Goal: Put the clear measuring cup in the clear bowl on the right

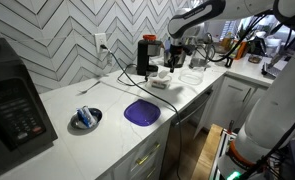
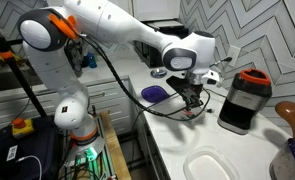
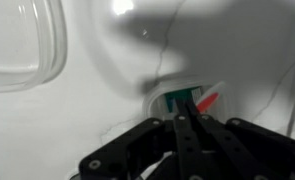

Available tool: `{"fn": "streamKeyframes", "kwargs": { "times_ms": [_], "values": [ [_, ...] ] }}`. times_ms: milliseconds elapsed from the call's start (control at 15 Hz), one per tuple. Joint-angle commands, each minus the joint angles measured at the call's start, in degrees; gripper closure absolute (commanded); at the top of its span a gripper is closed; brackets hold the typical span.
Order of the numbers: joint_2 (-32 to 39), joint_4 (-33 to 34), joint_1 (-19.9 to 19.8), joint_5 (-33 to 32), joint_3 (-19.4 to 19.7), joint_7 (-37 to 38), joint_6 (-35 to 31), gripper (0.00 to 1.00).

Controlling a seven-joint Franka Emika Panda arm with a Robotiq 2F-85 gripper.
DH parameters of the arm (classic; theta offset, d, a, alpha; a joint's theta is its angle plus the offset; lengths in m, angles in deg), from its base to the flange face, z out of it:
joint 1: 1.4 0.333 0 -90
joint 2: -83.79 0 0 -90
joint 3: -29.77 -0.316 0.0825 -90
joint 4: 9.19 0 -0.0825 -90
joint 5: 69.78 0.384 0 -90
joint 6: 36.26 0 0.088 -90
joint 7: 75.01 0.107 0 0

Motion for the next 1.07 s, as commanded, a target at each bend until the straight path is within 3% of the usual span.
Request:
{"fn": "streamKeyframes", "kwargs": {
  "times_ms": [0, 133, 467, 1000],
  "values": [
    [-5.1, 0.4, -0.7, 4.1, 1.5, 0.1, 0.0, 0.99],
    [-5.8, 1.3, -2.0, -5.3, 0.7, 8.9, -0.1, 0.99],
    [-5.4, -0.1, -4.6, -19.9, 0.3, 22.3, 0.7, 0.99],
    [-2.8, -2.9, -7.0, -36.8, 0.1, 45.4, 7.3, 0.99]
  ]
}}
